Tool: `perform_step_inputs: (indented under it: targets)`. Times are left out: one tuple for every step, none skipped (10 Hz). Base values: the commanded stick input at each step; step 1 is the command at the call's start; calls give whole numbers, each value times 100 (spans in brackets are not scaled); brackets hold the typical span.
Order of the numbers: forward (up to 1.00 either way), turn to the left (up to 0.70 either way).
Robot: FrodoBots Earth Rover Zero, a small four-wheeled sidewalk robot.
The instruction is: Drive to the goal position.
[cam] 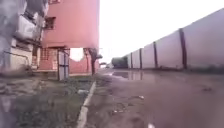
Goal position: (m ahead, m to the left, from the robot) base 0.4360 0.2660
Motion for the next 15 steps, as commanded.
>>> perform_step_inputs:
  targets:
    - [100, 0]
    - [100, 0]
    - [100, 0]
    - [100, 0]
    - [100, -5]
    - [100, -17]
    - [100, -34]
    - [94, -38]
    - [0, -100]
    - [0, -100]
    - [-62, -38]
    - [-100, 0]
    - [-100, 0]
    - [-100, 0]
    - [-100, 0]
